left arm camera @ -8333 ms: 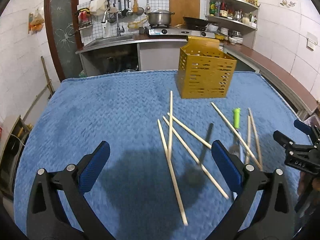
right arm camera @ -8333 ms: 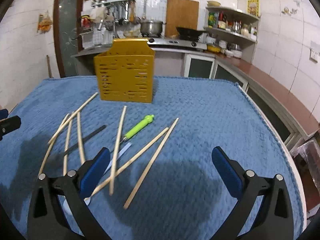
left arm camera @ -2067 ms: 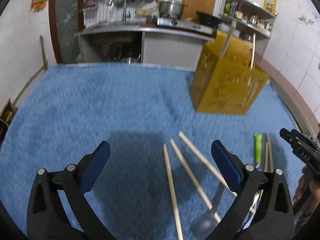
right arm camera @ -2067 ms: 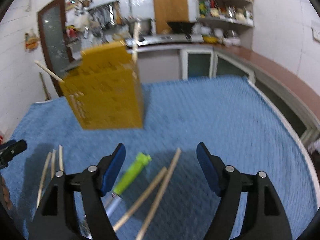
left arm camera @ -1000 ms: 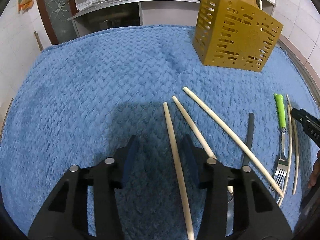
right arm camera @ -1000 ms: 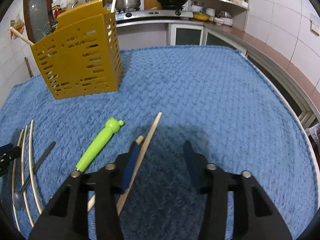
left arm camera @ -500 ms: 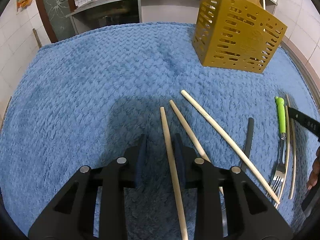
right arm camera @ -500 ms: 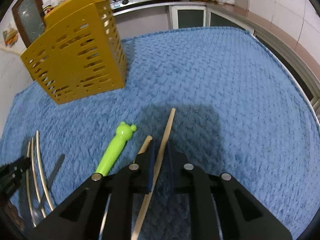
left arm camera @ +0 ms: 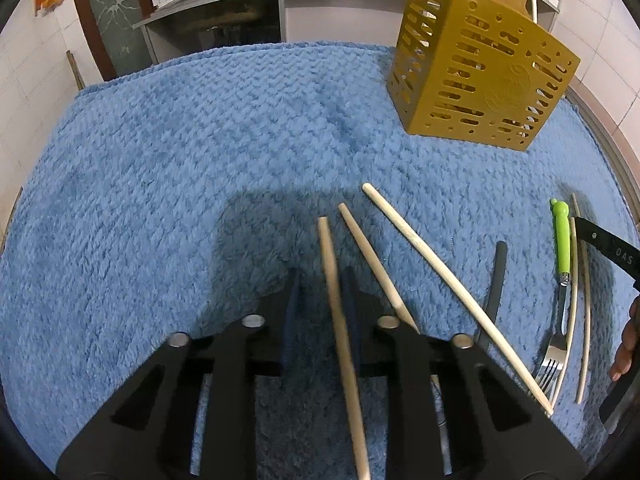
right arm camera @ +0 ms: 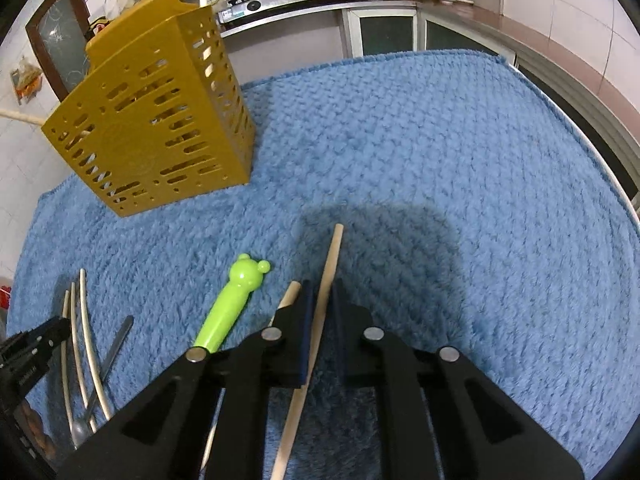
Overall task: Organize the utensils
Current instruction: 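Close the left gripper on a loose chopstick while the right gripper grasps another chopstick, then raise the left gripper's chopstick over the holder while the right gripper carries its chopstick there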
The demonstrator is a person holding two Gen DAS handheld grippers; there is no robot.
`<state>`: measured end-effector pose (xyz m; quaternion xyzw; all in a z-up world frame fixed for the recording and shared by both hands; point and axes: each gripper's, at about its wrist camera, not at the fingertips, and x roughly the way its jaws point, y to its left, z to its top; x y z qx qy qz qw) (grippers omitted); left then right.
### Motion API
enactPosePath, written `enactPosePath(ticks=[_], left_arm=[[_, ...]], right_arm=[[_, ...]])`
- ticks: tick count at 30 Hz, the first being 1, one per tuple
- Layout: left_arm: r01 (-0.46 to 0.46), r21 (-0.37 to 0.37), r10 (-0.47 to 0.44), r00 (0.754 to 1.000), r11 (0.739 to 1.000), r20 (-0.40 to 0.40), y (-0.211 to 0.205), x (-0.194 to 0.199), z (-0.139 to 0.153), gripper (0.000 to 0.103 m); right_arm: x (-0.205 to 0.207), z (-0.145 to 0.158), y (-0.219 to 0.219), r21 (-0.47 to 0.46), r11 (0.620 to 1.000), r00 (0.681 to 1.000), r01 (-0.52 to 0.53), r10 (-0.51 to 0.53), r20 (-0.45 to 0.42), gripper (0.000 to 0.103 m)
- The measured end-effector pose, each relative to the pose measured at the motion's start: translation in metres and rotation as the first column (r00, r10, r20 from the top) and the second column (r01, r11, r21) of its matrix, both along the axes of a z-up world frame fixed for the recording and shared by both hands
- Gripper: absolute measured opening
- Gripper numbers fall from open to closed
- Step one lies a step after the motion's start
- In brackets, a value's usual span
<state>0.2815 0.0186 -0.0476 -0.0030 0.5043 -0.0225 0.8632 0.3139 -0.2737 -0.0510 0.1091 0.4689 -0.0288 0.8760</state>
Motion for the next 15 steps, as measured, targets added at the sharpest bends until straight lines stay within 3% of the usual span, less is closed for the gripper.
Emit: enactPosePath(ticks=[11, 15], left_arm=[[0.016, 0.019, -0.016, 1.000, 1.000, -0.005, -0.0027, 0.0062, -0.0009, 0.011], [-0.003, -0.024, 0.003, 1.000, 1.000, 0.009, 0.0049, 0.0058, 0.0022, 0.007]], right_arm=[[0.0001, 0.0005, 0.0020, -0.009, 1.000, 1.000, -0.002, 0.002, -0.003, 0.010], [-0.0042, 0.0022, -0.0045, 0.032, 0.999, 1.000, 0.010, -0.010, 0.014, 0.009]])
